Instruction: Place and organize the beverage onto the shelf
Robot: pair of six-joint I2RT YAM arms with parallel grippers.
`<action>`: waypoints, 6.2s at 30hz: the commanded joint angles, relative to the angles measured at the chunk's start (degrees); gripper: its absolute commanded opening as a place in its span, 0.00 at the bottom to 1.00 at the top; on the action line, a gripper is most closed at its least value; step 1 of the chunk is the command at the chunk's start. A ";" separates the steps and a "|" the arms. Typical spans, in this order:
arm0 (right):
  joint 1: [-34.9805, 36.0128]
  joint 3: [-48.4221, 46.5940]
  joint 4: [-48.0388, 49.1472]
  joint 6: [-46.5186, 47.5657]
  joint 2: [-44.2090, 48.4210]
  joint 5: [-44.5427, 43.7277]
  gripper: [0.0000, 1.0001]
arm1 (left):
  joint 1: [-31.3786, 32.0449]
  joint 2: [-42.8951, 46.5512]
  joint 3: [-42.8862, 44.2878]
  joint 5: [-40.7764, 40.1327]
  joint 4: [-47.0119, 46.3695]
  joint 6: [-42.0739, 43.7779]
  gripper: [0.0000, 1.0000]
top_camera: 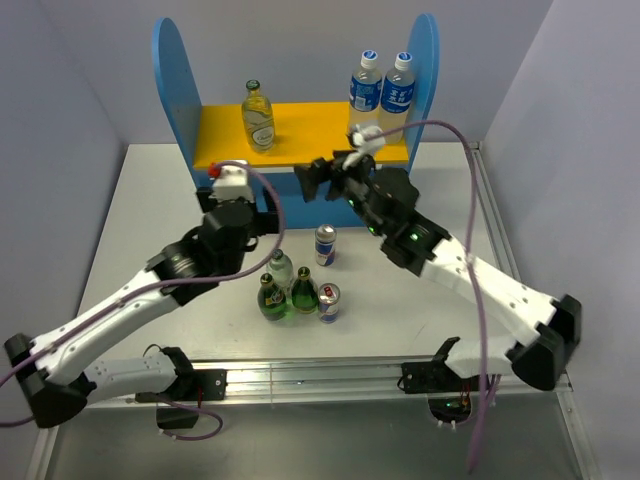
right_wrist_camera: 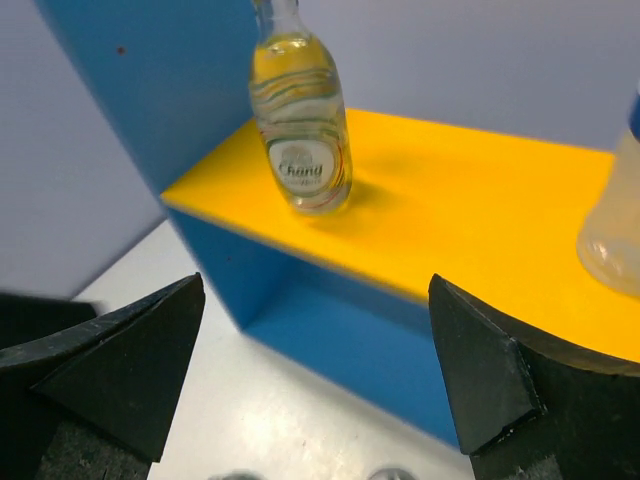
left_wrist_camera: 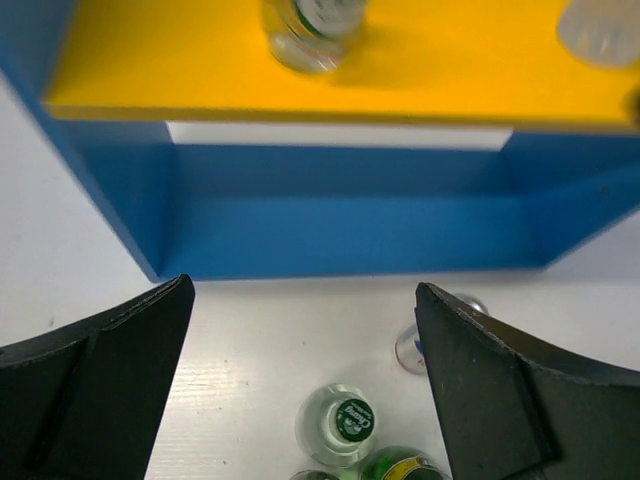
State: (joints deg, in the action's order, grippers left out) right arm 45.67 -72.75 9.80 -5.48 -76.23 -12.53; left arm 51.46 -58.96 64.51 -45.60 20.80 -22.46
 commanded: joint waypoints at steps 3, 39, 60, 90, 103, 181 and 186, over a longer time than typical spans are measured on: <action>1.00 12.60 1.37 -4.36 16.51 -2.84 1.00 | 0.22 -9.15 -1.05 6.31 -2.60 0.23 0.99; 1.44 29.86 -6.81 -6.21 34.74 -11.99 1.00 | 0.22 -36.57 8.88 31.19 -10.69 3.83 0.99; 1.44 30.48 -6.90 -6.21 34.92 -13.30 1.00 | 0.31 -42.99 11.25 25.57 -9.90 3.03 0.46; 1.35 31.88 -5.50 -6.83 34.30 -12.16 1.00 | -14.02 -28.85 1.94 9.22 -22.01 4.18 0.00; 1.44 32.32 -5.06 -7.44 32.90 -10.23 1.00 | -21.66 -26.73 -10.80 5.00 -37.21 2.95 0.00; 3.11 31.62 -17.71 -13.68 42.73 -18.13 1.00 | 27.18 4.82 -19.06 30.15 -13.15 0.23 0.96; 3.20 31.97 -19.99 -14.91 45.29 -19.02 1.00 | 31.24 1.40 -22.67 26.28 -14.29 -5.31 0.95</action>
State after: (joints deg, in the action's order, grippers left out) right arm 48.51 -38.94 -8.80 -18.96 -32.34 -29.23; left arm 80.97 -56.05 43.00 -17.52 7.51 -23.53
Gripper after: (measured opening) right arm 0.998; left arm 0.956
